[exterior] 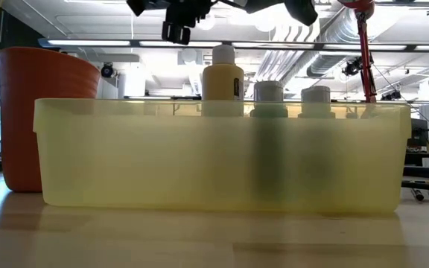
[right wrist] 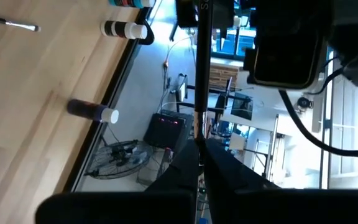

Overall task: Pick & Place Paint Supplies
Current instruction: Put the silver paintbrush into the orange cup

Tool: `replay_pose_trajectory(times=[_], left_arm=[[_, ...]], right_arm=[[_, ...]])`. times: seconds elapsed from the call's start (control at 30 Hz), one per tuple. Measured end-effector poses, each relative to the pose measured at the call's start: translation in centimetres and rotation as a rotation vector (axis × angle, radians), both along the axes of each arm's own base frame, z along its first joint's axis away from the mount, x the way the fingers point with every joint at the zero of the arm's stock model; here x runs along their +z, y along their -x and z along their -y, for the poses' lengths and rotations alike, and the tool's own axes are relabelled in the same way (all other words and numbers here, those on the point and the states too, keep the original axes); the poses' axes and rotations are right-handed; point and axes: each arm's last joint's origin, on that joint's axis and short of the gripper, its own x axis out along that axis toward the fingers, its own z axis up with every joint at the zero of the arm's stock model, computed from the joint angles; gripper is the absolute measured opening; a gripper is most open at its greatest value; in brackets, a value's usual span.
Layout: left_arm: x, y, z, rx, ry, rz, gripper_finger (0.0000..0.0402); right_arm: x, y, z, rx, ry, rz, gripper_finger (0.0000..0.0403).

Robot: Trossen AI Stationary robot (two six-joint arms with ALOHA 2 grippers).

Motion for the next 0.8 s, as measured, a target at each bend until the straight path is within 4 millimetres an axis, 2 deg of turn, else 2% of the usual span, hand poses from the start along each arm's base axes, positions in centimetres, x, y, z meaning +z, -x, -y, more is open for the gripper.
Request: replay_pose_trajectory(times=[0.13, 0.23, 0.7, 0.8], left_arm=[[-0.18, -0.37, 0.73, -0.018, -0.002, -0.005, 0.0230], [-0.39, -0.47, 0.73, -0.007, -0.002, -0.020, 0.0214], [-0.52, -0.76, 0.54, 0.025, -0.015, -0.019, 0.0022], [-0.58, -0.77, 0.52, 0.027, -0.016, -0.023, 0.0010]], right_arm=[[0.00, -0.01, 0.08, -0.003, -0.002, 0.002, 0.0003], [0.00, -0.01, 0.08, -0.003, -0.002, 0.002, 0.0003], [0.01, -0.02, 0.08, -0.004, 0.000, 0.003, 0.0003], [0.02, 0.00, 0.08, -0.004, 0.005, -0.002, 0.0003]])
